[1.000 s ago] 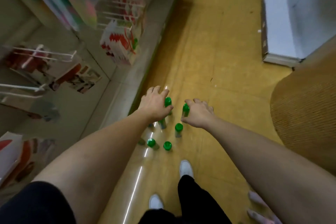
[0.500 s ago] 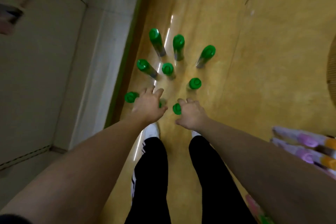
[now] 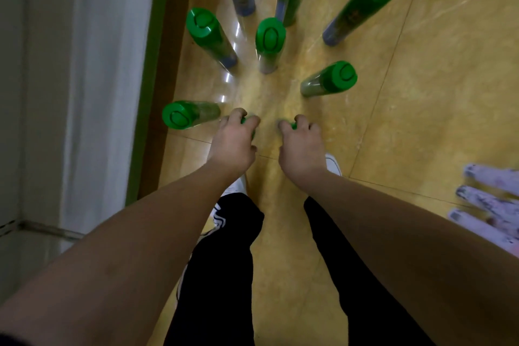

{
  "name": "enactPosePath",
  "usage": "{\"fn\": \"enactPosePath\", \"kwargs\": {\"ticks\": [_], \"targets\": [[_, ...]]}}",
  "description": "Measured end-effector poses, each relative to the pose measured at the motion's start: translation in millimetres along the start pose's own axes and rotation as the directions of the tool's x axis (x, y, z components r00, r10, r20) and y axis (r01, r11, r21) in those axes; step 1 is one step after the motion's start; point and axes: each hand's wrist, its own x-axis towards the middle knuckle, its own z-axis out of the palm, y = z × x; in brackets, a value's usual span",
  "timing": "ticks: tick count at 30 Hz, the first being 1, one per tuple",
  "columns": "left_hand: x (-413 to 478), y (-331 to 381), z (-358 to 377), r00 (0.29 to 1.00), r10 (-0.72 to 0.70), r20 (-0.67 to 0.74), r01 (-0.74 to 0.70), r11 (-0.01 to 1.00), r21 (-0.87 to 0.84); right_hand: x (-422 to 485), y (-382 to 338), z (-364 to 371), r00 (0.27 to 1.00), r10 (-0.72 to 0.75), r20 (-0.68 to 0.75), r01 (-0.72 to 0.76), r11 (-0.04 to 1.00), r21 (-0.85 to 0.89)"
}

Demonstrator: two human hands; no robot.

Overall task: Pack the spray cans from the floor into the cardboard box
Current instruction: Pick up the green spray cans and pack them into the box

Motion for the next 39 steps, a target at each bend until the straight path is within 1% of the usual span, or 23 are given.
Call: {"fn": "enactPosePath", "kwargs": {"ticks": [2,4,9,13,16,18,20,24,26,28,31,34,37,39], "targets": [[6.1,-3.3,1.2,0.998,0.016,-0.056,-0.017,1.000,-0.018,1.4,0.7,2.3,0.999,-0.002,-0.045,0.003,1.000,0.006],[7.1,-3.2,1.4,0.996,0.009,-0.091,-0.012,0.999,-0.030,0.4,-0.3,1.7,0.998,-0.007,-0.058,0.008,1.000,0.009],[-1.1,8.9,-9.8,0.997,-0.030,-0.073,0.026,0.998,-0.051,-2.7,3.2,-15.6,0.996,-0.093,-0.002,0.093,0.996,0.003],[-25.0,27.5,-43.1,0.998,-0.007,-0.065,0.004,0.999,-0.045,-23.4,10.2,-56.2,0.998,-0.068,0.006,0.068,0.997,0.042],[-42.2,49.6,-86.5,0.995,0.010,-0.103,-0.012,1.000,-0.021,-43.6,12.6,-102.0,0.991,-0.128,0.028,0.128,0.992,0.006],[-53.4,67.2,-122.8,0.991,-0.010,-0.134,0.006,1.000,-0.031,-57.2,12.1,-140.3,0.988,-0.151,0.028,0.151,0.988,-0.007],[-67.9,87.6,-163.7,0.985,0.002,-0.172,-0.009,0.999,-0.043,-73.1,10.6,-184.8,0.985,-0.170,0.012,0.170,0.985,-0.026],[-107.5,140.7,-259.1,0.965,0.079,-0.249,-0.084,0.996,-0.009,-113.2,7.1,-290.4,0.982,-0.189,-0.012,0.188,0.981,-0.046],[-129.8,170.9,-312.0,0.952,0.105,-0.286,-0.106,0.994,0.011,-136.9,3.7,-351.6,0.984,-0.171,-0.048,0.171,0.985,-0.011],[-152.6,202.5,-366.9,0.934,0.162,-0.318,-0.153,0.987,0.053,-165.0,2.0,-414.7,0.984,-0.154,-0.085,0.156,0.988,0.019],[-192.7,248.7,-453.7,0.902,0.241,-0.358,-0.219,0.970,0.103,-211.3,0.7,-507.0,0.983,-0.134,-0.126,0.137,0.991,0.014],[-240.8,288.5,-532.3,0.859,0.298,-0.416,-0.267,0.954,0.134,-259.9,-6.1,-588.8,0.974,-0.111,-0.197,0.109,0.994,-0.019],[-290.6,318.2,-596.3,0.802,0.351,-0.484,-0.320,0.936,0.149,-309.7,-18.6,-660.1,0.964,-0.096,-0.248,0.084,0.995,-0.058],[-321.9,332.1,-630.5,0.780,0.365,-0.508,-0.329,0.930,0.163,-340.4,-26.7,-700.2,0.955,-0.104,-0.279,0.086,0.994,-0.074]]}}
